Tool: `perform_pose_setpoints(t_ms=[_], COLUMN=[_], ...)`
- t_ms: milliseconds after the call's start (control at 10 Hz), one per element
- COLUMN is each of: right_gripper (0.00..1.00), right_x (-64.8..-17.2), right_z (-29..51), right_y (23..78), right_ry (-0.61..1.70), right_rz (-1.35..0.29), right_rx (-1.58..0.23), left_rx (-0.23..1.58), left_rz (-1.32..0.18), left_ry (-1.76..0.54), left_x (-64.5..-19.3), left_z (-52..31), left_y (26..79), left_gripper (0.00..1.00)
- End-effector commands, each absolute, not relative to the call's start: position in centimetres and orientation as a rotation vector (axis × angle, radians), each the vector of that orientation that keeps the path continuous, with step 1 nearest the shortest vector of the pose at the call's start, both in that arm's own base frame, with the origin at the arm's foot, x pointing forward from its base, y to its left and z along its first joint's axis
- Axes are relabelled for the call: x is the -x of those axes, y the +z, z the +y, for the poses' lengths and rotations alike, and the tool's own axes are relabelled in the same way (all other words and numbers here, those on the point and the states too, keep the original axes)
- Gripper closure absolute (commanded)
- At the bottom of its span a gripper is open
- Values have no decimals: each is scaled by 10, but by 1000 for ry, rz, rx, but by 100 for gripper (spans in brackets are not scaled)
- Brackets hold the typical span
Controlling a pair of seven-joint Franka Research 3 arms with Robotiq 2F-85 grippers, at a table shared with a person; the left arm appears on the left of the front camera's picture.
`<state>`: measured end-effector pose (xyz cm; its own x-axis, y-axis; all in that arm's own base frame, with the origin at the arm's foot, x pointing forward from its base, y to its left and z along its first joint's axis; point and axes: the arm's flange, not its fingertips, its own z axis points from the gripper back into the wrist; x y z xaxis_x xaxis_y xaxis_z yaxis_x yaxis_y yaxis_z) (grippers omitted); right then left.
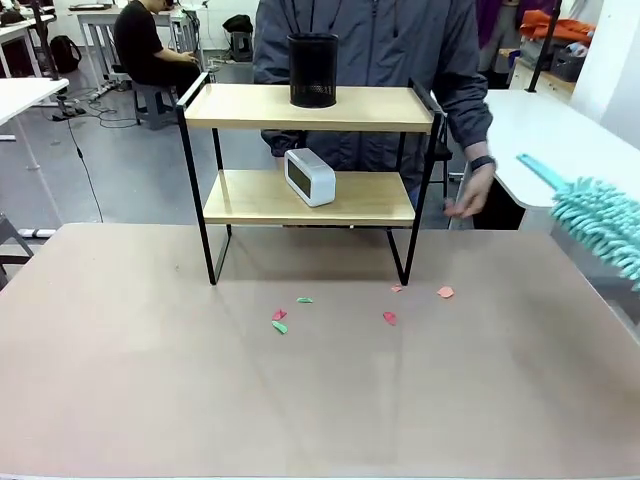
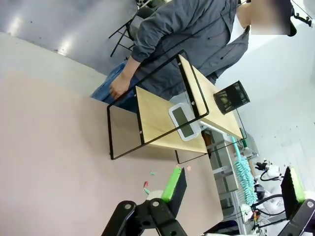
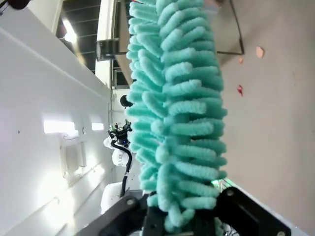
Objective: Clean the shelf.
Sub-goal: Hand the Duster back to the human.
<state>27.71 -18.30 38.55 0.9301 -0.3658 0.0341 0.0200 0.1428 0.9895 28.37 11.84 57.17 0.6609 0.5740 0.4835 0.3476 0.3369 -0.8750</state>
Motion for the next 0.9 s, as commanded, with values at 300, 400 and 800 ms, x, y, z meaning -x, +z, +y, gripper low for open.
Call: perform_pose_setpoints(t_ms=[300,400,800], right_gripper=[87,87,87], right_x=[-315,-315,-312], right_z=[-174,-173,-176], right_y=[358,357,352], right_ry=[-356,-358,-356], right_rz=[-316,-319,-294], right_rx=[-1345,-1343,-1349], left_rx=[1272,1272,1272], left_rz=[-882,-882,-882], left_ry=[180,180,180], left_x=[-281,-281,-281], left_z=[120,120,120], left_y=[571,571,571], left_gripper=[0,0,0])
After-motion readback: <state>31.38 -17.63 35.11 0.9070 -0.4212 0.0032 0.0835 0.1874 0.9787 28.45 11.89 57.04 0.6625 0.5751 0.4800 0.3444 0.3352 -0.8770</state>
